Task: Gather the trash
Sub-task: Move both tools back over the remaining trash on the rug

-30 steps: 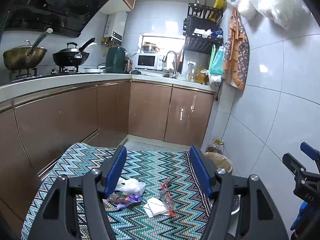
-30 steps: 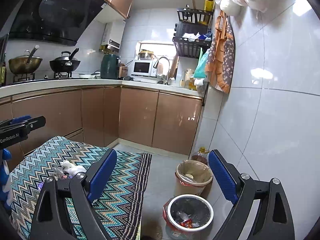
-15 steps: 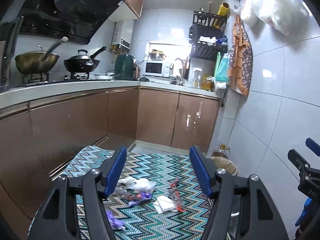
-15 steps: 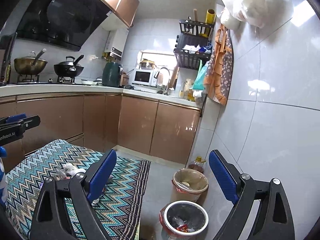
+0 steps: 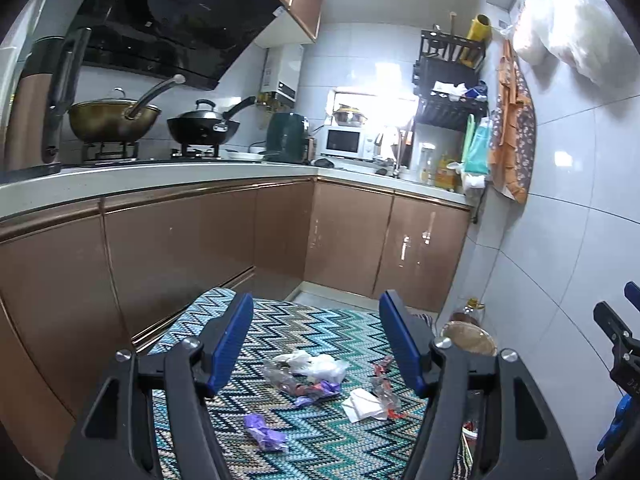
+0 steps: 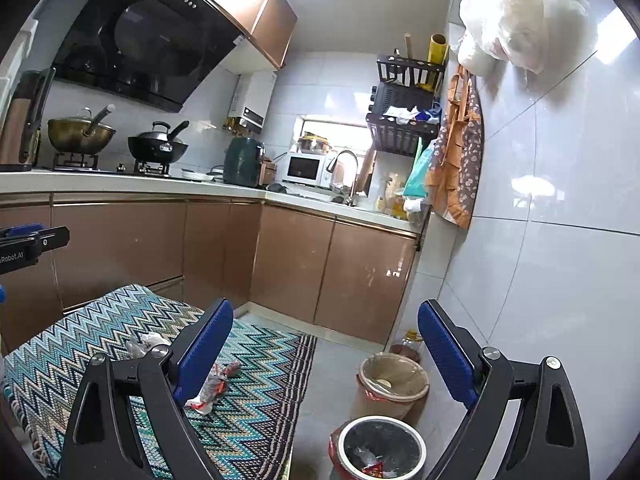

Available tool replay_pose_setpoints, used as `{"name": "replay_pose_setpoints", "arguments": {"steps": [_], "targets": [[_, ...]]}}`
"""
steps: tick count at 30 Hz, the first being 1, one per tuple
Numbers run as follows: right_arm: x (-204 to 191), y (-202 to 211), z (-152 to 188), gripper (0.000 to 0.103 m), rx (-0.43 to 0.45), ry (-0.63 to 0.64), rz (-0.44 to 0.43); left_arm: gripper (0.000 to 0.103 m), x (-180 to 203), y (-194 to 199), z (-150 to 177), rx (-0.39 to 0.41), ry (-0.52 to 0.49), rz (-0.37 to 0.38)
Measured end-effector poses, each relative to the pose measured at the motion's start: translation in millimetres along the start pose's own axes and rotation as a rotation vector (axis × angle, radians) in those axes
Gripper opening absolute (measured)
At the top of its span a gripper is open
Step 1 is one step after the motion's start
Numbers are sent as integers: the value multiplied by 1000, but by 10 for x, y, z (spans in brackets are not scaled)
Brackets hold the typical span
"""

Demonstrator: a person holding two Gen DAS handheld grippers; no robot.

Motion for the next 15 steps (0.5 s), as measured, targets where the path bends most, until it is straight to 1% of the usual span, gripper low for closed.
{"name": "replay_pose_setpoints", "arguments": {"steps": [7, 11, 15], "targets": [[-31, -77, 80, 93, -12, -33, -69, 64, -177, 11, 71, -20, -6, -48], [-103, -182, 187, 93, -40, -70, -140, 64, -275, 14, 135, -34, -31, -74], [-218, -305, 288, 92, -68, -105, -220, 64, -334, -53, 233, -66, -59, -72]]}}
Point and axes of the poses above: each gripper's, at about its wrist camera, not at the fingertips, and y roughly against the way its jaws point, x to its right, z to its underside, the point moved 7 cm from there along -y, roughly the way its jaws point, and after that the axes turned 10 degrees about x, right-handed, at the moved point
